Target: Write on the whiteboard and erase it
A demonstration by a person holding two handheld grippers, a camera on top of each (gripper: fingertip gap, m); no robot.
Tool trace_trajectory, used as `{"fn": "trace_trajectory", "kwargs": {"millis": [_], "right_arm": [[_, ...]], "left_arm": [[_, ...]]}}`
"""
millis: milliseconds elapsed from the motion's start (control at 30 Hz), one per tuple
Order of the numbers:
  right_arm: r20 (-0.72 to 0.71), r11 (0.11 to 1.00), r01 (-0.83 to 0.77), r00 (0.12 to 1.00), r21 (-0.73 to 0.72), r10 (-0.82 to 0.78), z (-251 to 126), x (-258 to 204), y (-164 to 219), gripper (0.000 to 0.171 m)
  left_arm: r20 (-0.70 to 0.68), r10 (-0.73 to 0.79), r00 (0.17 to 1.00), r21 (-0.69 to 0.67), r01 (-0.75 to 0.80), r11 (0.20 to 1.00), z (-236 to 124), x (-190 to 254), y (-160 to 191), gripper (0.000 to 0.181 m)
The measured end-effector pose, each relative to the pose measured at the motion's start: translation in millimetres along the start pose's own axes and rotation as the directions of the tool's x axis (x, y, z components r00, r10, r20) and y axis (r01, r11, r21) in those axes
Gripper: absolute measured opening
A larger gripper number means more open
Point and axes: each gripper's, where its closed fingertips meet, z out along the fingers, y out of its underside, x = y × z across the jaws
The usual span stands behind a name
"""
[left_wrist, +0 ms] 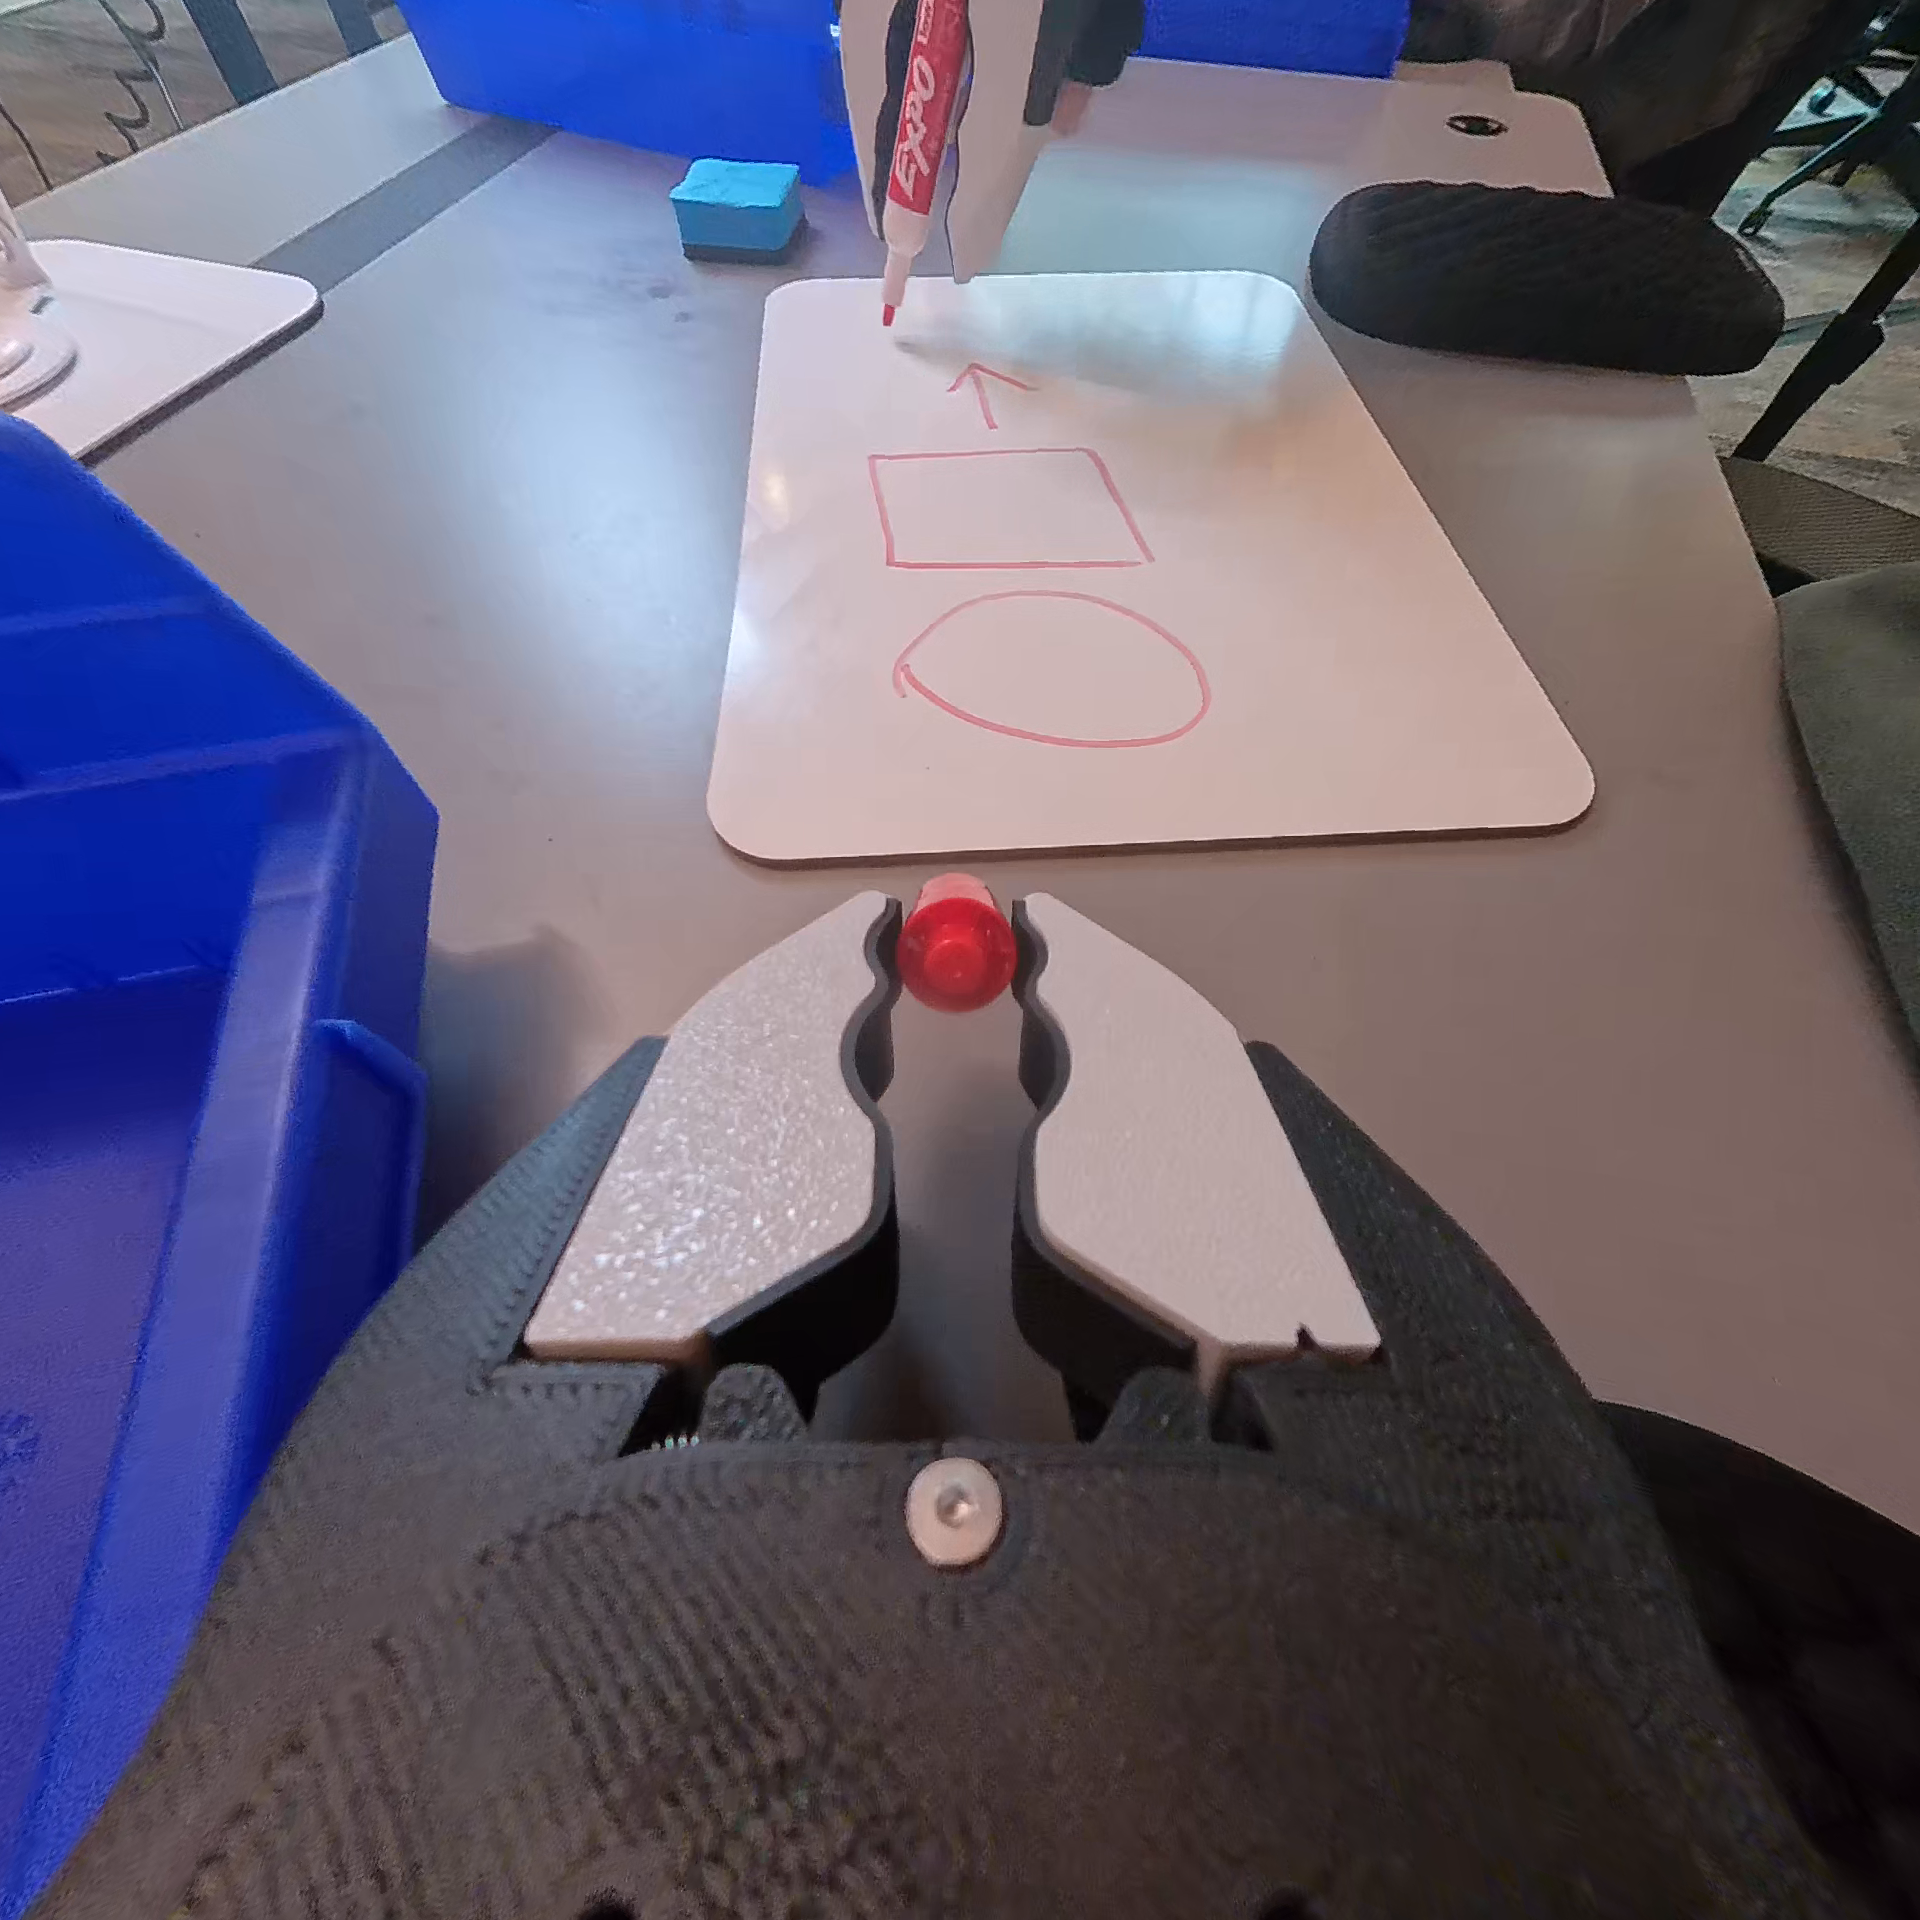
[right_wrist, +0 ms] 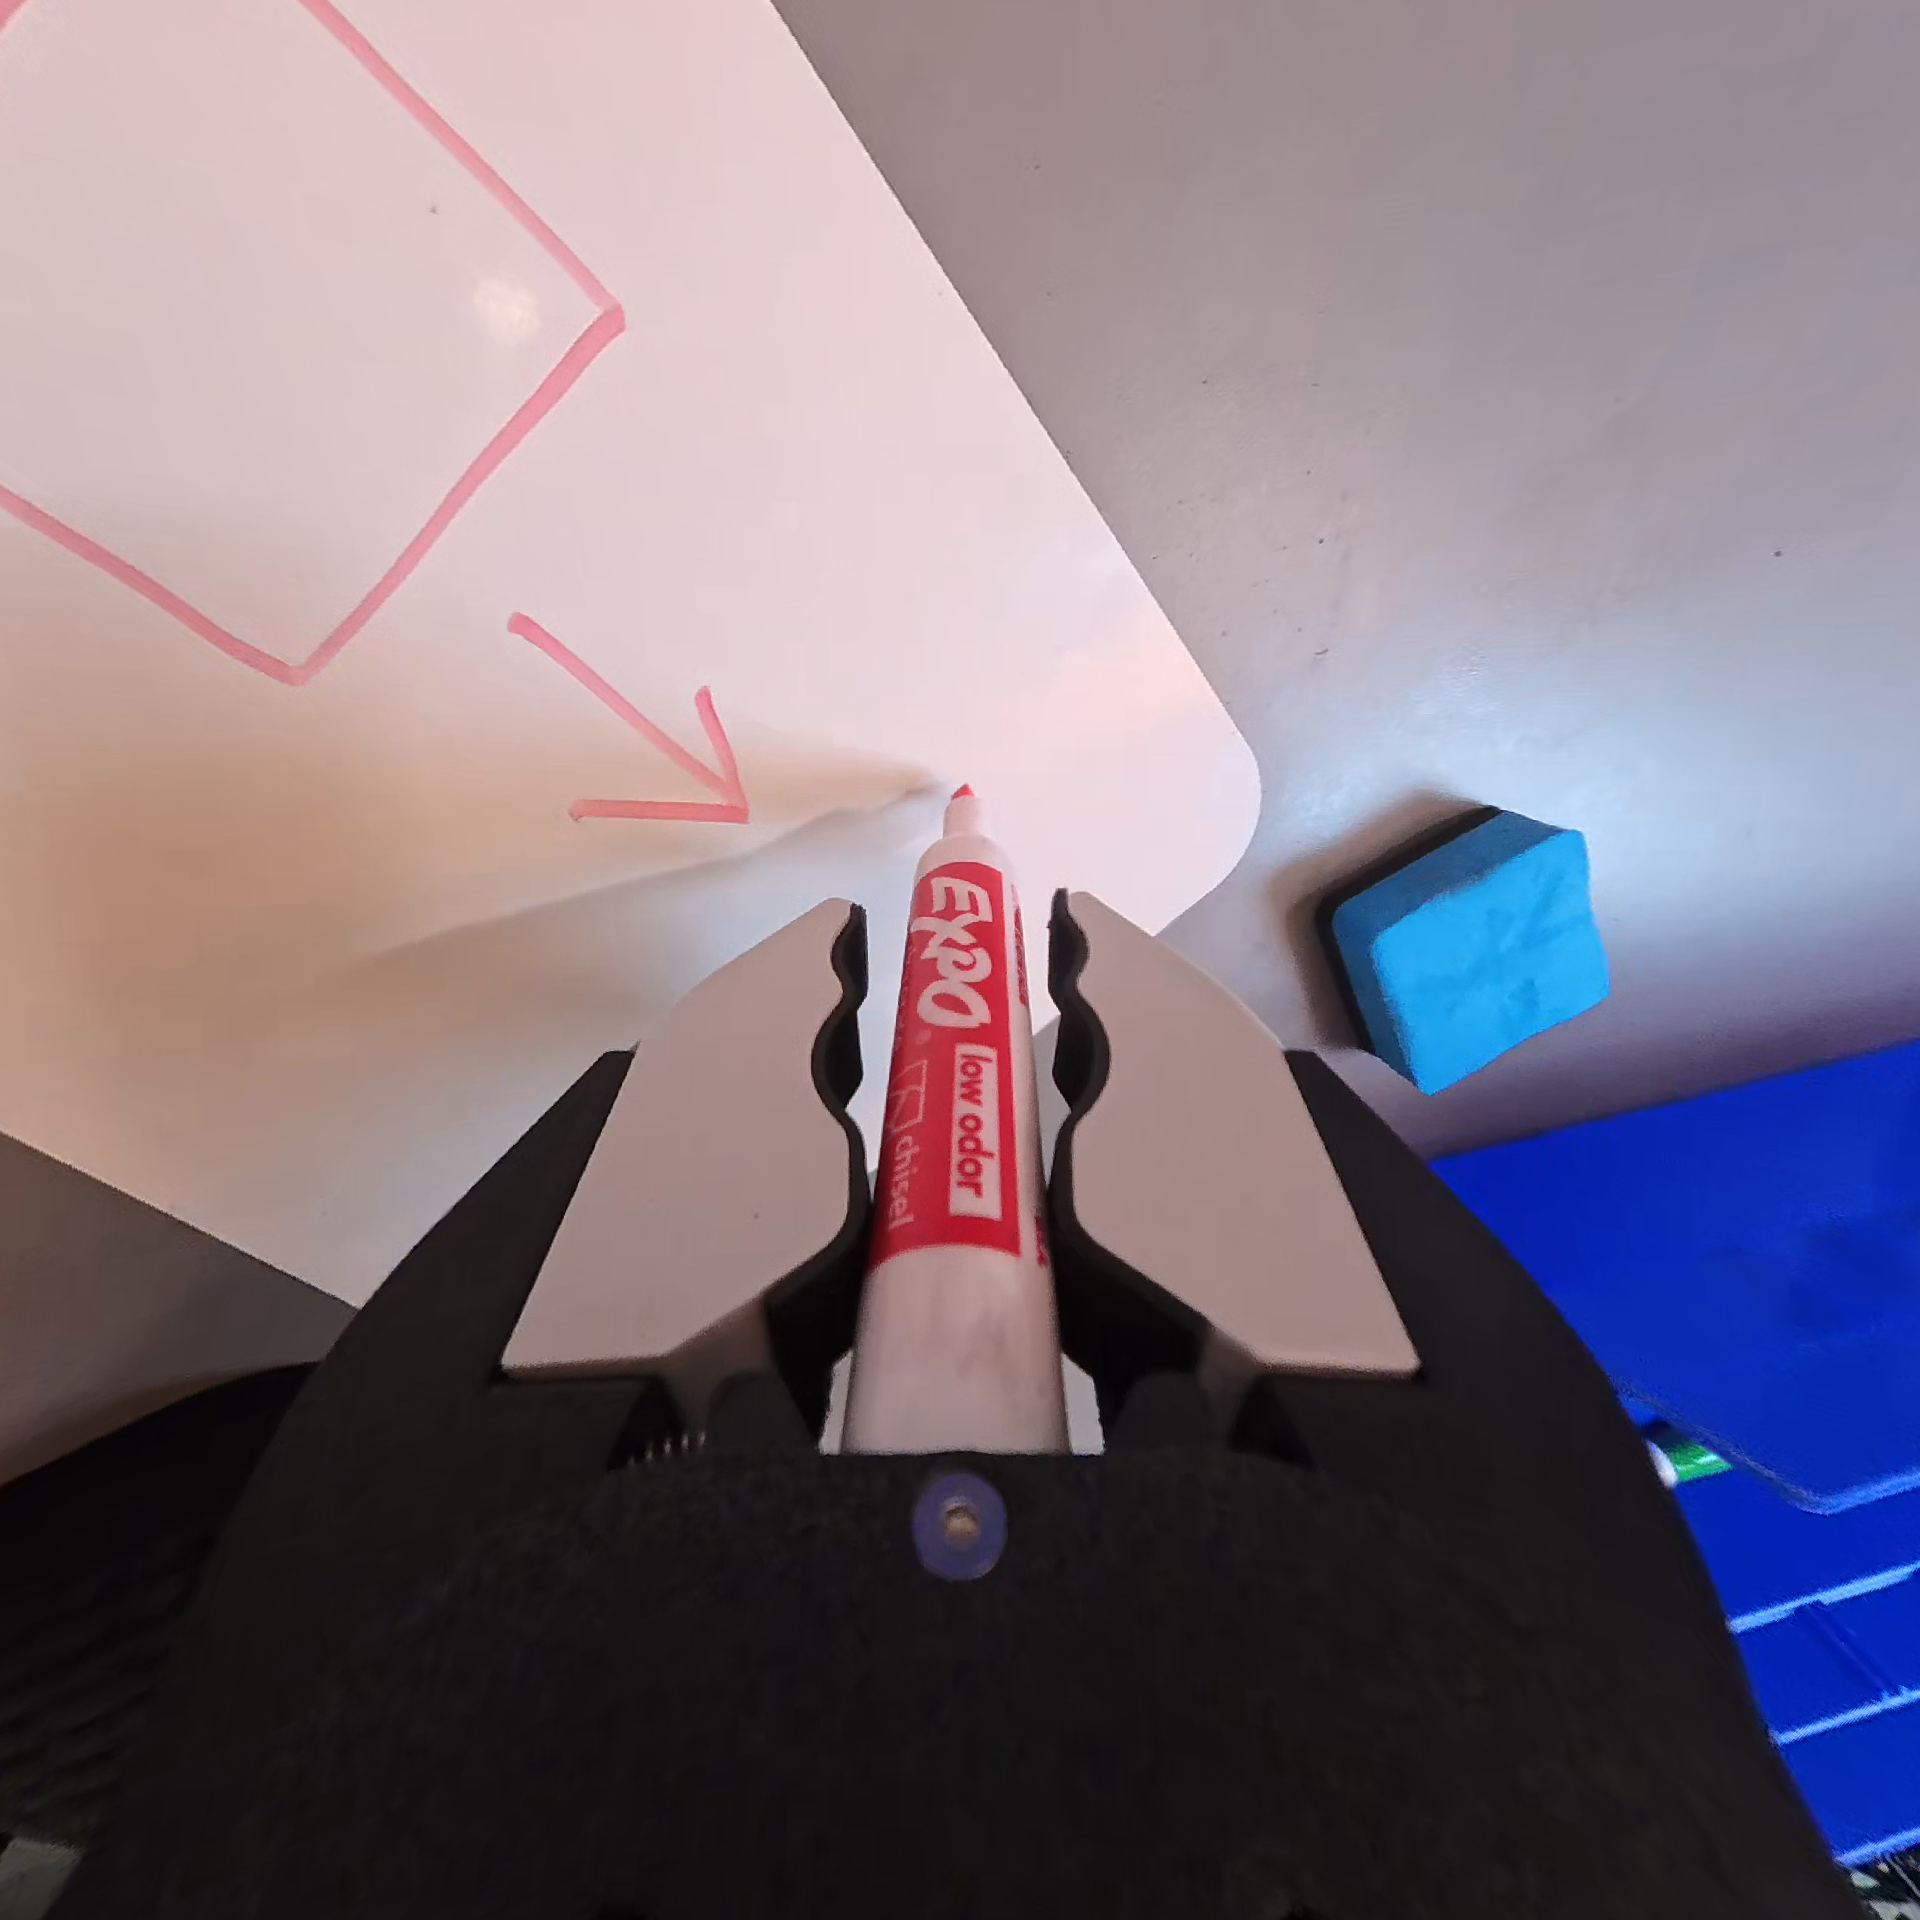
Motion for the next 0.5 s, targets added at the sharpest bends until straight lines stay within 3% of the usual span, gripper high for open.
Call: {"fn": "trace_trajectory", "kwargs": {"millis": [267,500], "right_arm": [[-0.007,0.999,-0.012,1.000,-0.036,0.012,4.5,5.7,9.5,0.034],[0.093,0.997,0.046,0.995,-0.062,-0.040,-6.3,-47.9,14.7,0.034]], "left_arm": [[0.006,0.002,1.000,-0.003,-0.002,1.000,-0.8,-1.4,1.0,0.020],[0.008,0.002,1.000,-0.003,-0.002,1.000,-1.3,-1.9,1.3,0.020]]}}
